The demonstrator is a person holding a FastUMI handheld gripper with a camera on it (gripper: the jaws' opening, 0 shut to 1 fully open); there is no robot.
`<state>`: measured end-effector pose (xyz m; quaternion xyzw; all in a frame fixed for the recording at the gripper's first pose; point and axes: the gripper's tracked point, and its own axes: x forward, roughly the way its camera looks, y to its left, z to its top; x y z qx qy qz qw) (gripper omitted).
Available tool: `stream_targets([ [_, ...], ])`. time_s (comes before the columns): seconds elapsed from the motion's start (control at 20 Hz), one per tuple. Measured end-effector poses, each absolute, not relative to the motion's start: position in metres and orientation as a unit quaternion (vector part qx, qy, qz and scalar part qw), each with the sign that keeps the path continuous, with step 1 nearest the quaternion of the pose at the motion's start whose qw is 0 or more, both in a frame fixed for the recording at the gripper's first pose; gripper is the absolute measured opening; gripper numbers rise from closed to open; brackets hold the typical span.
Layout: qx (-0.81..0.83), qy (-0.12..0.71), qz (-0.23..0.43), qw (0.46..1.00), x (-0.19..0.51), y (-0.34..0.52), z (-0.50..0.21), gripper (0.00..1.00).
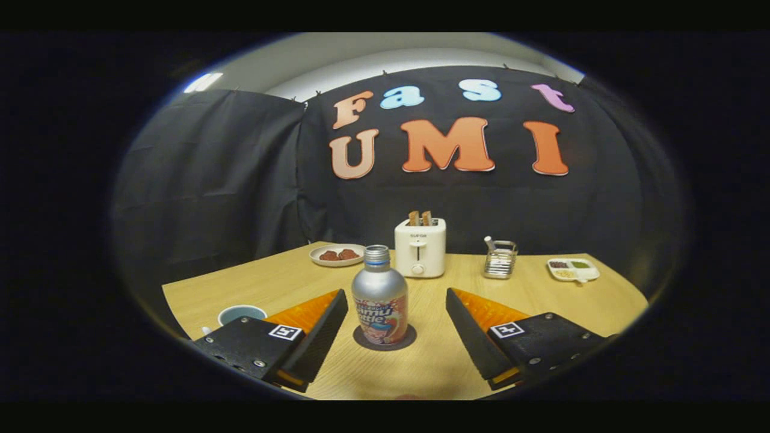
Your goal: Take the bottle from table, then pour the juice into the cup, finally place the bottle on the coaster
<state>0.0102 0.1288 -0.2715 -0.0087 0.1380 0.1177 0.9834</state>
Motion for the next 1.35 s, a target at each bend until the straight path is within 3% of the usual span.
stream_targets([
  [0.6,-0.069,0.015,0.030,0.997,-0.056,0.053,-0.112,0.97],
  [1.0,-0.085,-0.010,-0.025,0.996,-0.080,0.024,-0.071,0.97],
  [1.35,-0.091,-0.010,-0.020,0.996,-0.083,0.029,-0.072,0.97],
])
